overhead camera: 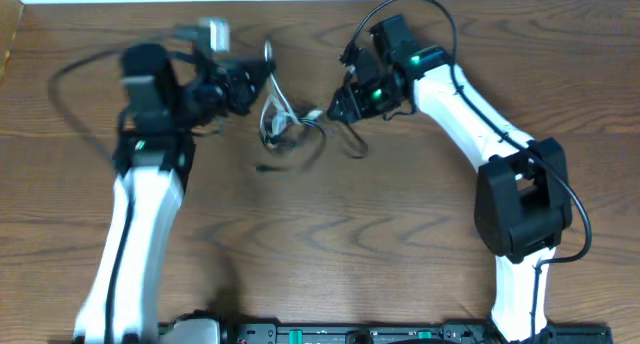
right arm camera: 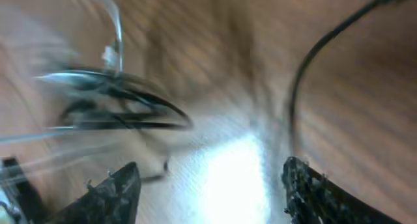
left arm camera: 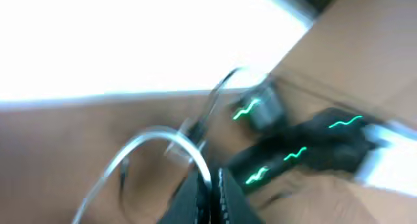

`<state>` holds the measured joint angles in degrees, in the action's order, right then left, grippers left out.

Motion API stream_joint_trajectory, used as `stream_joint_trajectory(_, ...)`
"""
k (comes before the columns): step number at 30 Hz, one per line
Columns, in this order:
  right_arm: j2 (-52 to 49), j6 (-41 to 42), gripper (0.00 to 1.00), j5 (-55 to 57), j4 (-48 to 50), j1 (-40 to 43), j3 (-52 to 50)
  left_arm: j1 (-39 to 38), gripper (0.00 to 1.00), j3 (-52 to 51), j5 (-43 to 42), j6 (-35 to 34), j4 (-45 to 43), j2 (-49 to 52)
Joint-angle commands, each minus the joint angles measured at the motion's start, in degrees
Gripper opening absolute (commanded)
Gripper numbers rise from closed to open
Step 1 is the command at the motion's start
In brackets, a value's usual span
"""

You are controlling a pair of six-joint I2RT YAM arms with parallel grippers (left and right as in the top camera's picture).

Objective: Untangle cables

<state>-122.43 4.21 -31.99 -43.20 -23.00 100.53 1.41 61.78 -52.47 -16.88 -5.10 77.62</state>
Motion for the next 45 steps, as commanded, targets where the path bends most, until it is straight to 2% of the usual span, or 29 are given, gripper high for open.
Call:
stream_joint_trajectory(1,-0.15,-0.66,0.71,-10.64,3.96,0.52,-0.09,-2.56,0.07,1.46,-2.32,-4.24,-8.81,-9.51)
stream_joint_trajectory(5,-0.15,-0.66,0.73,-18.45,9.11,0.11,-0.09,-4.02,0.07,1.46,-2.32,-4.24,-13.16,-15.98)
stream_joint_trajectory(9,-0.15,-0.68,0.75,-23.98,12.70,0.07,-0.09,-4.02,0.07,1.46,-1.11,-4.22,-12.33,-19.12)
stream_joint_trajectory(12,-0.15,-0.55,0.77,-26.60,12.85,0.48,-0.09,-4.02,0.07,1.46,7.02,-5.01,-7.37,-19.12)
stream_joint_trajectory(14,-0.15,0.09,0.78,-26.12,12.72,1.53,-0.09,-4.02,0.08,1.46,16.13,-8.46,-0.48,-18.21)
stream_joint_trajectory(15,-0.15,0.07,0.78,-25.73,12.39,2.01,-0.09,-4.02,0.08,1.44,17.49,-9.01,1.36,-17.62)
stream_joint_trajectory(19,-0.15,-0.07,0.79,-24.96,9.51,3.91,-0.11,-4.02,0.08,1.44,15.74,-9.03,2.40,-13.94)
stream_joint_trajectory(26,-0.15,-0.22,0.81,-19.26,4.22,6.05,-0.15,-5.01,0.07,1.44,13.03,-15.19,-10.03,-5.14)
stream_joint_trajectory(29,-0.17,-2.95,0.81,-18.86,1.84,6.10,-0.15,-5.95,0.08,1.44,8.87,-15.10,-9.11,-2.54)
stream_joint_trajectory(31,-0.17,-4.11,0.81,-17.11,0.26,6.10,-0.15,-6.71,0.07,1.44,7.61,-14.80,-3.19,-0.68)
stream_joint_trajectory(33,-0.15,-4.09,0.81,-13.40,-1.36,6.05,-0.15,-7.08,0.07,1.44,8.13,-12.76,6.49,1.18)
stream_joint_trajectory(36,-0.17,-4.09,0.82,-7.28,-3.87,6.05,-0.15,-7.08,0.08,1.44,13.31,-8.02,22.38,4.09)
stream_joint_trajectory(38,-0.17,-4.09,0.82,-4.35,-4.59,6.05,-0.15,-6.95,0.08,1.44,22.49,-5.99,32.59,5.84)
stream_joint_trajectory(41,-0.17,-4.07,0.83,-3.96,-4.66,6.03,-0.17,-6.95,0.08,1.44,36.33,-6.01,42.97,7.56)
stream_joint_trajectory(45,-0.17,-4.07,0.83,-3.93,-4.48,5.31,-0.33,-6.95,0.08,1.42,50.93,-6.01,51.93,8.11)
